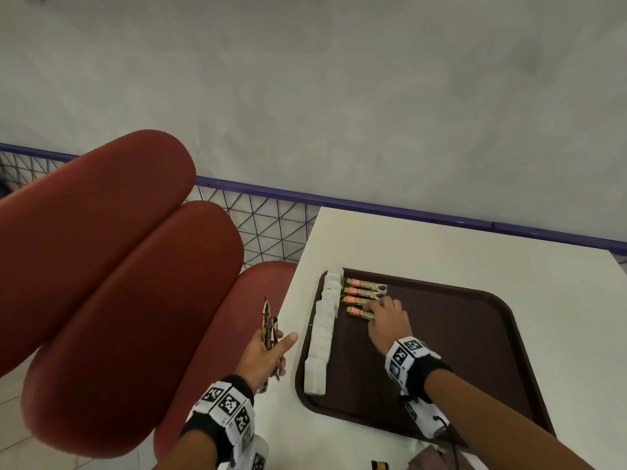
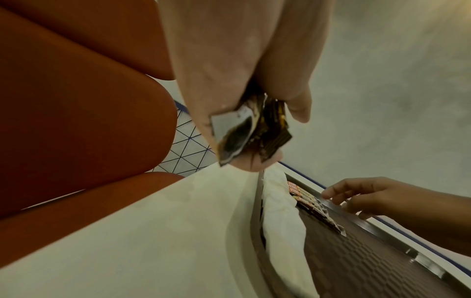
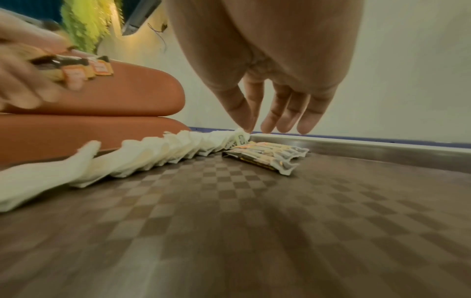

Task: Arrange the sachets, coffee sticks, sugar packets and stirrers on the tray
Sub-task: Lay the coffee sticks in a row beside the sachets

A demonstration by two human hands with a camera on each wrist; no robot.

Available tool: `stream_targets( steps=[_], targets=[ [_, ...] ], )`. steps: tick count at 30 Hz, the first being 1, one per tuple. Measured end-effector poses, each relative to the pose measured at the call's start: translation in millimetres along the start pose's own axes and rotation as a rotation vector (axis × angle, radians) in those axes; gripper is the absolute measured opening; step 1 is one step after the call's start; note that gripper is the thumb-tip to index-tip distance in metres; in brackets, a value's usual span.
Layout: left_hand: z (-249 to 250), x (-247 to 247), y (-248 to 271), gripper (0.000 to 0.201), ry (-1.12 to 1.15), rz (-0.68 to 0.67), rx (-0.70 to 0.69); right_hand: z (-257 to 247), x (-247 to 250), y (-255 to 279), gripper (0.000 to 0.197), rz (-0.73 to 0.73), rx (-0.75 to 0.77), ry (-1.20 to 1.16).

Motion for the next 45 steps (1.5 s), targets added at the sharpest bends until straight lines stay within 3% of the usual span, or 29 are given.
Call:
stream_targets(
  steps=[9, 17, 27, 36, 40, 45],
  targets=[
    [-0.7, -7.7, -3.0, 0.005, 0.062, -0.040, 0.035, -9.3, -24.7, 19.4, 0.050, -0.137, 0.080, 0.057],
    [6.0, -11.8, -0.3, 0.009, 0.186, -0.060, 0.067, -15.4, -30.9, 14.8, 0.053, -0.160, 0.105, 0.065],
    [9.6, -6.6, 3.9, 0.019, 0.032, -0.021, 0.011, -14.6, -31.6, 13.3, 0.053, -0.131, 0.127, 0.067],
    [18.4, -16.1, 13.3, 0.020, 0.011, -0.022, -0.031, -25.3, -16.3, 27.2, 0.043, -0.064, 0.233, -0.128],
    [22.9, -25.3, 19.1, 0.014, 0.004, -0.037, -0.055, -42.0, -11.9, 40.1, 0.031, -0.149, 0.301, -0.345],
    [22.1, -36.6, 17.5, 0.028, -0.033, -0.069, -0.052, -61.9, -14.7, 60.8, 0.031, -0.284, 0.391, -0.480]
  ],
)
Point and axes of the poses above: each hand's wrist, its own y-axis away from the middle knuckle, its own x-axis out of the back of the hand, z = x × y, the point moved 5 cm from there along -y, towards the middle knuckle, and after that the axes turned 9 degrees about x, right-handed, at the moved point
